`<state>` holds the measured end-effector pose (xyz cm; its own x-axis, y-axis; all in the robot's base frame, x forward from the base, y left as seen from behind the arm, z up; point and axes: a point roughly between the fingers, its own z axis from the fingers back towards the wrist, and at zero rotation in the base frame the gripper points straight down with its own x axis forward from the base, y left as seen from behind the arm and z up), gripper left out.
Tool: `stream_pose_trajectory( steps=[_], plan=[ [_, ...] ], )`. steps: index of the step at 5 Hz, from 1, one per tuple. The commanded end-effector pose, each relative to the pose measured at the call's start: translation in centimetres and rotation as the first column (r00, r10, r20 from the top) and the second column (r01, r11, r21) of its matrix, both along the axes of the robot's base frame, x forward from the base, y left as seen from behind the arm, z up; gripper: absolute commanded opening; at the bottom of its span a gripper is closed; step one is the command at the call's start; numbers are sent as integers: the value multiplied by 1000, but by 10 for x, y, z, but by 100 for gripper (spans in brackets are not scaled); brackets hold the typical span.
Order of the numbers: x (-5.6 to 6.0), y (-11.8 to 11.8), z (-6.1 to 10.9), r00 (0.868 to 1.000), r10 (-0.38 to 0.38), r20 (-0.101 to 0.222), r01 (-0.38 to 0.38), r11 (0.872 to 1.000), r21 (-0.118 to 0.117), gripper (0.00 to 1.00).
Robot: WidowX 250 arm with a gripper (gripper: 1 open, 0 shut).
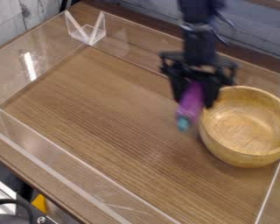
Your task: Put the purple eggplant in the brown bowl
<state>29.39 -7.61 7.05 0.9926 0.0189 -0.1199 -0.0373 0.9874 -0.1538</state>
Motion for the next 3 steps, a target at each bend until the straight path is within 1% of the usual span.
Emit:
stream_pose_trajectory(
  steps=[1, 2, 3],
  plan=[
    [9, -24, 5, 998, -4, 60, 4, 1000, -2, 0],
    [12, -25, 7, 997, -11, 71, 11, 1000, -1, 0],
    [13, -23, 9, 996, -20, 83, 20, 1000, 0, 0]
  ],
)
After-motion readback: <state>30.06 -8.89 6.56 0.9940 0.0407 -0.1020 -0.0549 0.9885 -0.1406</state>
